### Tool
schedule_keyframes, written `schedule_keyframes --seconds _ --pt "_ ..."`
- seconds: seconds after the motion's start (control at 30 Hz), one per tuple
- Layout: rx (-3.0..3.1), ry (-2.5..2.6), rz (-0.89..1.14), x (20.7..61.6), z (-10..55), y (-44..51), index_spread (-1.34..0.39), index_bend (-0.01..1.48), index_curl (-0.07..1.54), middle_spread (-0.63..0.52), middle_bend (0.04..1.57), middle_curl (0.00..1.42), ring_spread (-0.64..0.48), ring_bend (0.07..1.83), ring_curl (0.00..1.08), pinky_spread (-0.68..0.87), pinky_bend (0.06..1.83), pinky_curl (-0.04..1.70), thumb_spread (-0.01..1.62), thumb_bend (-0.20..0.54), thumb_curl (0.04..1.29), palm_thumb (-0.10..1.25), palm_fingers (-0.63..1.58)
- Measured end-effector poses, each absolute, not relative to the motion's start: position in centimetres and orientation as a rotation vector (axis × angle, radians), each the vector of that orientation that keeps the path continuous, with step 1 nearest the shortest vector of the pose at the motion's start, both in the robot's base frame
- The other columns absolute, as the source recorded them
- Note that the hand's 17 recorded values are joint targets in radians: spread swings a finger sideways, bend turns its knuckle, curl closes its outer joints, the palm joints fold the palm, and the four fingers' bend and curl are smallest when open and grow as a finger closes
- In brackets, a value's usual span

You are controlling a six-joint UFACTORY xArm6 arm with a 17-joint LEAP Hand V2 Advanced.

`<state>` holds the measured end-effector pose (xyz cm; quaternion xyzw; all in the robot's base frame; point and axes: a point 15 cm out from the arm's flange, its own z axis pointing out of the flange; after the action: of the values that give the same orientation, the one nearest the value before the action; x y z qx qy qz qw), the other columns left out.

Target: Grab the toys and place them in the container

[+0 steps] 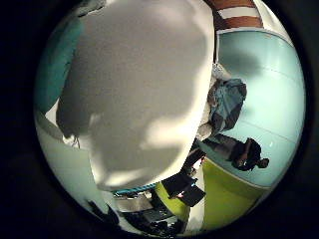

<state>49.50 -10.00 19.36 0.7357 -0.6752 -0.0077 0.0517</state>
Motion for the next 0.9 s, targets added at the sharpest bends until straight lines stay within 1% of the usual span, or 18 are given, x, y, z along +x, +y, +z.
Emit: schedule_keyframes --seconds 0.03,0.1,0.13,0.23,0.37,0.47,0.57,0.73,0.9 --pt "2.238 -2.05 -0.012 49.4 20.0 -10.2 -0.43 0.79 0.67 -0.24 1.06 0.76 -0.26 1.26 0.58 -0.28 1.26 0.5 1.03 -0.003 0.45 0.89 1.19" --pt "2.24 -2.054 0.01 49.1 21.5 -10.3 -0.39 0.92 0.75 -0.23 1.15 0.81 -0.25 1.32 0.62 -0.25 1.33 0.56 1.02 0.001 0.48 0.95 1.14" --pt "2.242 -2.06 0.026 49.0 22.5 -10.3 -0.37 0.97 0.79 -0.22 1.2 0.84 -0.25 1.34 0.64 -0.24 1.36 0.59 1.02 -0.001 0.5 0.98 1.11" --pt "2.247 -2.074 0.063 48.5 25.3 -10.3 -0.32 1.04 0.86 -0.21 1.27 0.88 -0.25 1.39 0.7 -0.2 1.41 0.67 1.01 -0.002 0.56 1.05 1.06" --pt "2.217 -2.068 0.003 45.6 28.4 -9.8 -0.29 1.08 0.91 -0.19 1.3 0.91 -0.25 1.41 0.75 -0.18 1.42 0.76 0.95 -0.013 0.62 1.08 1.02" --pt "2.224 -2.085 0.032 45.1 32.8 -9.5 -0.28 1.09 0.92 -0.19 1.32 0.91 -0.25 1.41 0.77 -0.17 1.4 0.81 0.9 -0.012 0.67 1.08 1.0" --pt "2.229 -2.071 0.01 43.9 36.6 -8.4 -0.27 1.1 0.94 -0.18 1.33 0.92 -0.25 1.41 0.79 -0.16 1.38 0.87 0.87 -0.012 0.7 1.08 0.99" --pt "2.332 -2.011 0.087 42.6 43.8 -3.8 -0.26 1.09 0.96 -0.18 1.34 0.92 -0.25 1.41 0.82 -0.15 1.33 0.95 0.85 -0.015 0.74 1.08 0.98" --pt "2.396 -1.97 0.136 41.1 47.6 0.4 -0.26 1.09 0.97 -0.17 1.34 0.92 -0.25 1.4 0.83 -0.15 1.3 1.01 0.83 -0.017 0.77 1.08 0.98"
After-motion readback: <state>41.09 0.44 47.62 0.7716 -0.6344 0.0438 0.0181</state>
